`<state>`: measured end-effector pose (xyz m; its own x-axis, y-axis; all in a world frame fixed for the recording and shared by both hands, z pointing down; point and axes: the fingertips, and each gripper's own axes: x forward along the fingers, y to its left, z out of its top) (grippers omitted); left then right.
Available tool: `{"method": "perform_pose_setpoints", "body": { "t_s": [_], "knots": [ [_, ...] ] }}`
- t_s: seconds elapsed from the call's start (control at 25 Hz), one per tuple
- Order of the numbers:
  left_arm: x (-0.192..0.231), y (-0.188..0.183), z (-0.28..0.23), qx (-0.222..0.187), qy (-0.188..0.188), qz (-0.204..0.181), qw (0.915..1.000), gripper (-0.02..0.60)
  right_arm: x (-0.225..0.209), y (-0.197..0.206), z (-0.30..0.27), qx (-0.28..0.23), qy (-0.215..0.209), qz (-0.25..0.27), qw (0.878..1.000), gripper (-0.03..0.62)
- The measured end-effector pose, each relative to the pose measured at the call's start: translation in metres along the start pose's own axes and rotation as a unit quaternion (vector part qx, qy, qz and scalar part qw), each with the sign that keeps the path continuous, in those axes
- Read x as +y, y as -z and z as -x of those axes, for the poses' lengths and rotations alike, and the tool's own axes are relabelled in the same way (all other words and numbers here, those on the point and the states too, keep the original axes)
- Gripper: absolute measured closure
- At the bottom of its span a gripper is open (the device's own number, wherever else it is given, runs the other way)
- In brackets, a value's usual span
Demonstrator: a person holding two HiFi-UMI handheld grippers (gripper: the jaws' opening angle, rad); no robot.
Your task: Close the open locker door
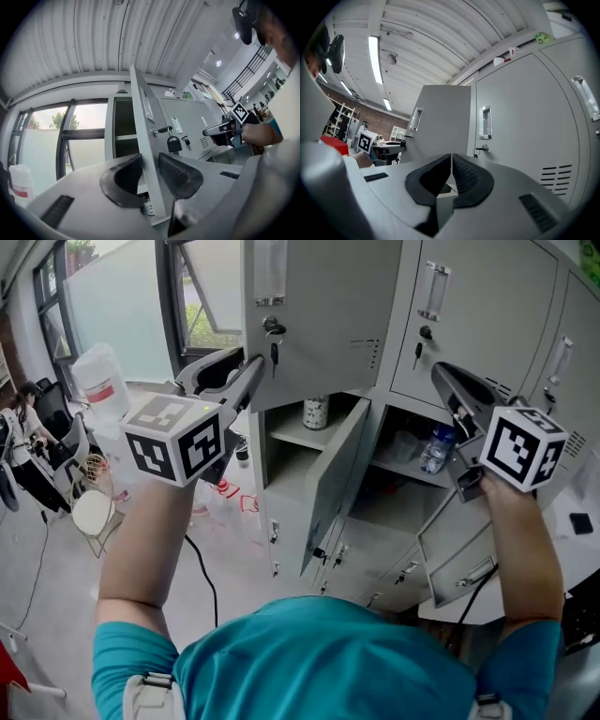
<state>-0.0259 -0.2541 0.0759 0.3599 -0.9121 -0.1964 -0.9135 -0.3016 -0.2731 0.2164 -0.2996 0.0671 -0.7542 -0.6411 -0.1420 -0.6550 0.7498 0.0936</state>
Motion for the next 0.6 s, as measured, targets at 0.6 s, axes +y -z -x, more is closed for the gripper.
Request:
{"method": "perform_pose_setpoints", "body": {
  "t_s": [0.6],
  "knots": [
    [0.065, 0.029, -0.049, -0.010, 0.058, 0.007, 0.9983, 0.463, 0.004, 0.016, -0.027, 0.033, 0.099, 0.006, 0.995, 0.595]
  ]
}}
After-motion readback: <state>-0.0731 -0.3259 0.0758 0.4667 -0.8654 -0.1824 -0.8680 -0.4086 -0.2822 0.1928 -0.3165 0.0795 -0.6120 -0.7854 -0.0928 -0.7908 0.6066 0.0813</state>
